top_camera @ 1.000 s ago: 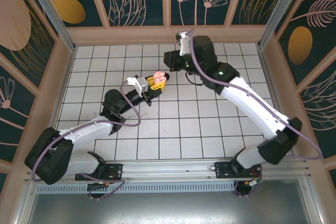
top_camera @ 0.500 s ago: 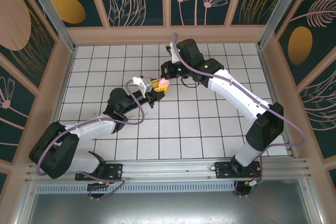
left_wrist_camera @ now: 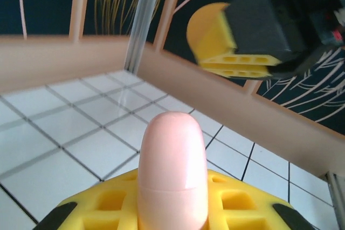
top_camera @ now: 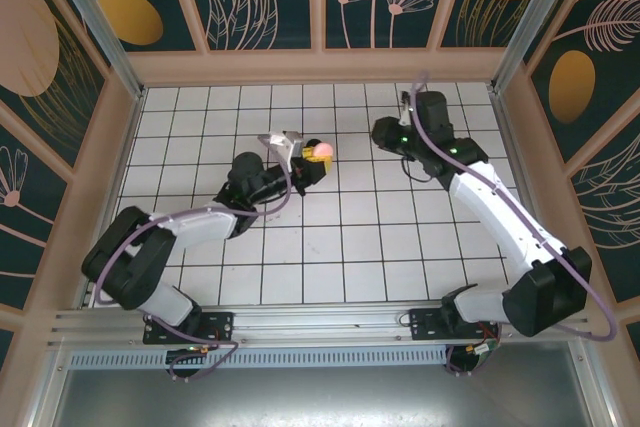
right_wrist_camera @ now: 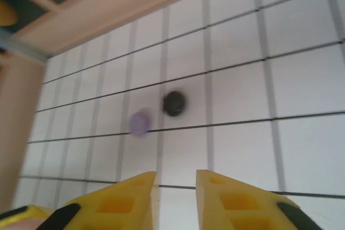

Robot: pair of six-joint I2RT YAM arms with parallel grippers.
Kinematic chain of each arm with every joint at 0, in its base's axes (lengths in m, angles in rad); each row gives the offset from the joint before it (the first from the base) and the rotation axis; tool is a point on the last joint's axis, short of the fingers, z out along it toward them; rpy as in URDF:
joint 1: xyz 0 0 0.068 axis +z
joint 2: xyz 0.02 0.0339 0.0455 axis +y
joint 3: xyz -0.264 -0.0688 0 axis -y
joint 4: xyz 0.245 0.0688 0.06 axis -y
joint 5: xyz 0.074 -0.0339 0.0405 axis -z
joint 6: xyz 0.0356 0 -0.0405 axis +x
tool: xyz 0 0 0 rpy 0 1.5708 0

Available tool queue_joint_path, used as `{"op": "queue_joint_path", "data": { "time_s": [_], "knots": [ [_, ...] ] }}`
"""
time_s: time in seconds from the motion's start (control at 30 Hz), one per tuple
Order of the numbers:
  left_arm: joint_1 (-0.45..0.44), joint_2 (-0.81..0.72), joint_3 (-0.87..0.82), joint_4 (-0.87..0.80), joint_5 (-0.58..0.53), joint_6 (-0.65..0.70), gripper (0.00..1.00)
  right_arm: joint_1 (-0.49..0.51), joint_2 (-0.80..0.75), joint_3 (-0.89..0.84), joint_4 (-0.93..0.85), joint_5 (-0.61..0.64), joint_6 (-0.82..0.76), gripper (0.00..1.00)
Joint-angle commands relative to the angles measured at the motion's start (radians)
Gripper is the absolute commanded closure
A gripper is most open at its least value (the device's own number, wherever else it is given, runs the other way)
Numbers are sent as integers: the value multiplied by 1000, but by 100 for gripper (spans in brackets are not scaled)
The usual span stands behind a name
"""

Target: Insert the wireless bluetooth earbuds into the charging case

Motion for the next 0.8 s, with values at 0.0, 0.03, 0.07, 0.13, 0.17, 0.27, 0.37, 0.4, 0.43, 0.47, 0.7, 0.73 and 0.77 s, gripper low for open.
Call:
{"op": "queue_joint_path", "data": {
  "time_s": [0.0, 0.03, 0.07, 0.13, 0.17, 0.27, 0.37, 0.4, 0.43, 0.47, 0.7, 0.73, 0.77],
  "knots": [
    [5, 83, 59, -105, -20, -210, 100, -1, -26, -75, 70, 13, 53, 72],
    [6, 110, 63, -104, -29, -253, 100, -1, -34, -95, 75, 20, 50, 72],
    [5, 127, 67, -104, -42, -281, 100, -4, -41, -114, 81, 29, 46, 71],
    [5, 185, 83, -139, -70, -320, 98, -10, -53, -143, 85, 50, 42, 68],
    [5, 206, 95, -158, -73, -330, 97, -15, -58, -155, 87, 54, 39, 67],
    [6, 267, 142, -249, -96, -366, 95, -31, -73, -188, 93, 59, 35, 66],
    [5, 322, 191, -339, -113, -382, 92, -44, -85, -206, 96, 57, 33, 62],
    [6, 337, 198, -356, -115, -384, 91, -46, -89, -209, 98, 56, 33, 60],
    [5, 349, 208, -368, -119, -385, 90, -47, -92, -211, 98, 56, 33, 59],
    [5, 357, 213, -384, -127, -389, 89, -51, -94, -212, 96, 55, 33, 58],
    [4, 404, 250, -495, -188, -358, 76, -53, -103, -197, 87, 50, 34, 51],
    [5, 410, 253, -505, -192, -354, 75, -53, -103, -192, 85, 48, 34, 51],
    [5, 414, 254, -510, -191, -351, 73, -53, -103, -188, 83, 48, 35, 51]
  ]
}}
